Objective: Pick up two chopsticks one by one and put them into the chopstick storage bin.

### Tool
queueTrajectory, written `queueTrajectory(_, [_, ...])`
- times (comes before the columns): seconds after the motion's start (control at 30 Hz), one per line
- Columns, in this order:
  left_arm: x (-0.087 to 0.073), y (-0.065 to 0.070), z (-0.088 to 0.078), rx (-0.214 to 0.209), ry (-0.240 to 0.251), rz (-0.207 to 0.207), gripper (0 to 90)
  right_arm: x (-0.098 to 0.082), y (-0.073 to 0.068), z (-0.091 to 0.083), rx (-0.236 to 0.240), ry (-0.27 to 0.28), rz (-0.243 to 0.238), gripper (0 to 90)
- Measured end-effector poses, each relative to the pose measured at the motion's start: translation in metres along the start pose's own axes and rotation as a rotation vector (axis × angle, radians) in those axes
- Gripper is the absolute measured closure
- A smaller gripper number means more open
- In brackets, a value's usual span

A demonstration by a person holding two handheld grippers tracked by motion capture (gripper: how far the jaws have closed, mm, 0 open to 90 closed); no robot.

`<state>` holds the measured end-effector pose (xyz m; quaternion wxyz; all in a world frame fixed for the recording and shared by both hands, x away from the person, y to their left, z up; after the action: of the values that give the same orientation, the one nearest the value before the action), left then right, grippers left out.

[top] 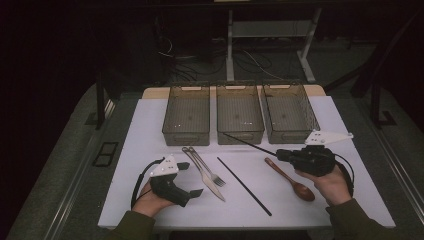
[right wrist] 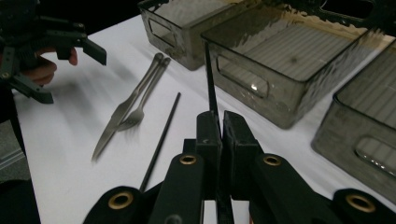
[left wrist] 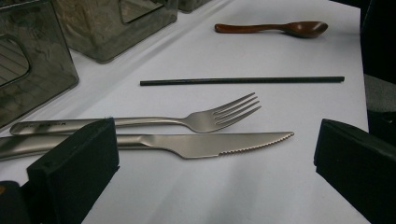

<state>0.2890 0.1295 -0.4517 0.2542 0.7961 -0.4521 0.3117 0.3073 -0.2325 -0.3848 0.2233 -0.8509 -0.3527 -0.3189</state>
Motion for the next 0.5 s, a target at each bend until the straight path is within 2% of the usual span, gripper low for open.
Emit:
queueTrajectory(0.2, [0.0, 0.001, 0.001, -0.003, 0.001, 0.003, 0.0, 0.015, -0.005, 0.005, 0.024, 0.023, -0.022, 85.9])
queueTrajectory(0.5, [0.001, 0.001, 0.001, -0.004, -0.006, 0.015, 0.0, 0.028, -0.009, 0.006, 0.013, 0.046, -0.036, 85.9])
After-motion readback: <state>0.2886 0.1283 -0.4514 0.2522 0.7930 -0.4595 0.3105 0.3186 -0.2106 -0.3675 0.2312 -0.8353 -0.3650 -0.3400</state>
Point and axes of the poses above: each handheld gripper's, and its own axes: z roughly forward along the jaws, x roughly out of its top, y roughly to its right, the point moved 4 cm from there along z, roughly forward along the jaws, and after that the axes turned 13 degrees about -y, right-handed, at the moved point
